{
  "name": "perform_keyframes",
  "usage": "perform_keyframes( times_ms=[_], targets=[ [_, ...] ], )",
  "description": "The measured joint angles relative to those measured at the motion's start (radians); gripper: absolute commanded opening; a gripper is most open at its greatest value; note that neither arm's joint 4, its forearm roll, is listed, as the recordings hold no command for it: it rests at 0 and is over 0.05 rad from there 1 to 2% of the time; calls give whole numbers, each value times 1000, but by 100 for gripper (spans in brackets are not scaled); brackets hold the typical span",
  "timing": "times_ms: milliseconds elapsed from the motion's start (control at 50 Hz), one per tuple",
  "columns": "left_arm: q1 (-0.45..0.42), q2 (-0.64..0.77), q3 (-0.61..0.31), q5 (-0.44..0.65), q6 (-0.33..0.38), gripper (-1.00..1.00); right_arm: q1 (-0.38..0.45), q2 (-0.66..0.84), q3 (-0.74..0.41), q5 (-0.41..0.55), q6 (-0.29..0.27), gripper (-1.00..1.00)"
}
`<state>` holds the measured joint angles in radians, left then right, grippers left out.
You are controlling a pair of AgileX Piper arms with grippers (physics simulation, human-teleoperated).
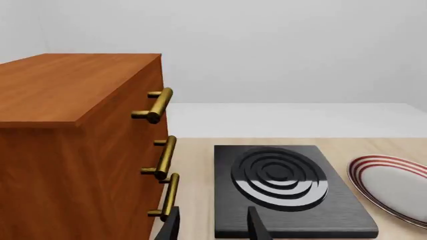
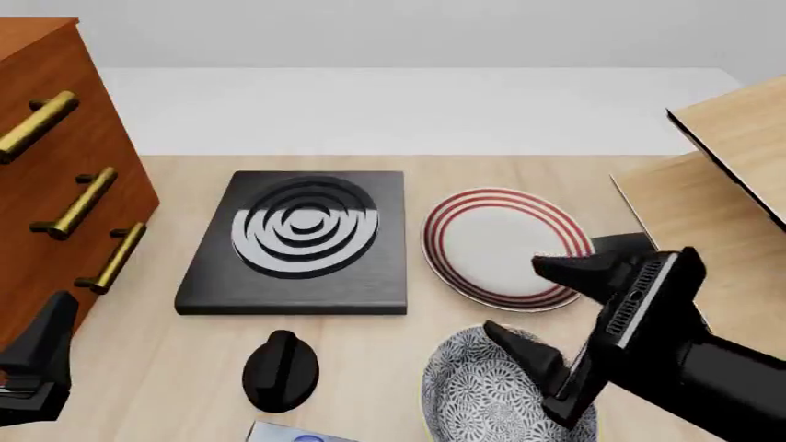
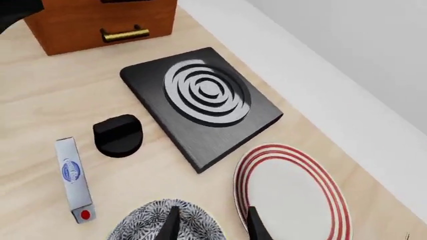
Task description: Pick up the cream cheese and put it in the bowl.
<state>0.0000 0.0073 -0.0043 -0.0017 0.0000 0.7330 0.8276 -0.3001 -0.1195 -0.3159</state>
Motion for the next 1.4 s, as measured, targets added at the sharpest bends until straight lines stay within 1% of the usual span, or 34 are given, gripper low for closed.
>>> perform_keyframes(
  times_ms=[240,500,980,1400],
  targets=[
    [0,0,0,0,0,100,103,205,-88,-35,-13,100],
    [0,0,0,0,0,100,200,360,-184,-38,-1,100],
    [0,0,0,0,0,100,352,580,-334,-36,55,100],
    [0,0,0,0,0,100,449,741,-420,-47,117,100]
  ],
)
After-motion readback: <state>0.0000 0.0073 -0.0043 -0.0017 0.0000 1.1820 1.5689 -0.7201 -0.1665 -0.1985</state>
